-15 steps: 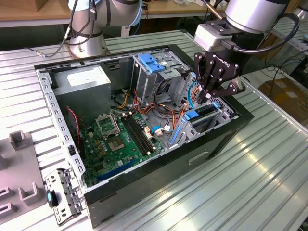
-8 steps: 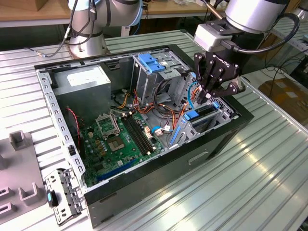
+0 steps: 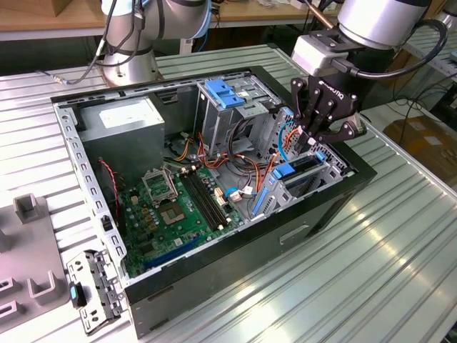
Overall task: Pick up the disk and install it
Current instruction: 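Insert the first disk wire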
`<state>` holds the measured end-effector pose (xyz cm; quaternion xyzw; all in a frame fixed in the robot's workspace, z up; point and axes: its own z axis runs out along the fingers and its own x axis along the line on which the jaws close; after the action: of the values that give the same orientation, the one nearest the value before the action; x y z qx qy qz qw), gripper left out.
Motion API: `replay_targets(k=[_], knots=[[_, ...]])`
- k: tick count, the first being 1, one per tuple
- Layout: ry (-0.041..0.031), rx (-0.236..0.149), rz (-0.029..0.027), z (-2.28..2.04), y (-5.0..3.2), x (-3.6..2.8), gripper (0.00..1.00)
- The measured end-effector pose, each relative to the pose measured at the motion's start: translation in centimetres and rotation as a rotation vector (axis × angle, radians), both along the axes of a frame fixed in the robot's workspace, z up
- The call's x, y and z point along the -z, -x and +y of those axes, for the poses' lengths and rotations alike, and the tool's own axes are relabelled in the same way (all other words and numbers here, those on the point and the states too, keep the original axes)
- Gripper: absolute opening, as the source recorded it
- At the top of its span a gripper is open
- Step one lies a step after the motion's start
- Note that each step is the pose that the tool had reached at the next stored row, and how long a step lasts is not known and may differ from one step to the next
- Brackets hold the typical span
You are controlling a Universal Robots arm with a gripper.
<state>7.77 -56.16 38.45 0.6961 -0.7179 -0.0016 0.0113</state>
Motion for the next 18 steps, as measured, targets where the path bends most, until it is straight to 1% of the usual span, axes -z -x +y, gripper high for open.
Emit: replay_targets(k=[1, 3, 4, 7, 8, 9, 13, 18], knots=[[0.0000, 0.000, 0.0005, 0.01, -0.36, 0.00, 0.11], [0.0001, 0.000, 0.0018, 0.10, -1.37, 0.00, 0.11], [0.0000, -0.002, 0.0030, 0.22, -2.27, 0.00, 0.11], [0.0003, -0.041, 0.0034, 0.21, -2.32, -0.07, 0.11], [0.0003, -0.051, 0.0034, 0.22, -2.32, -0.15, 0.11], [0.0002, -0.064, 0.0034, 0.23, -2.32, -0.38, 0.11], [0.0004, -0.099, 0.0047, 0.37, -2.32, -1.92, 0.11], [0.0011, -0.119, 0.0082, 0.57, -2.34, -3.30, 0.11]])
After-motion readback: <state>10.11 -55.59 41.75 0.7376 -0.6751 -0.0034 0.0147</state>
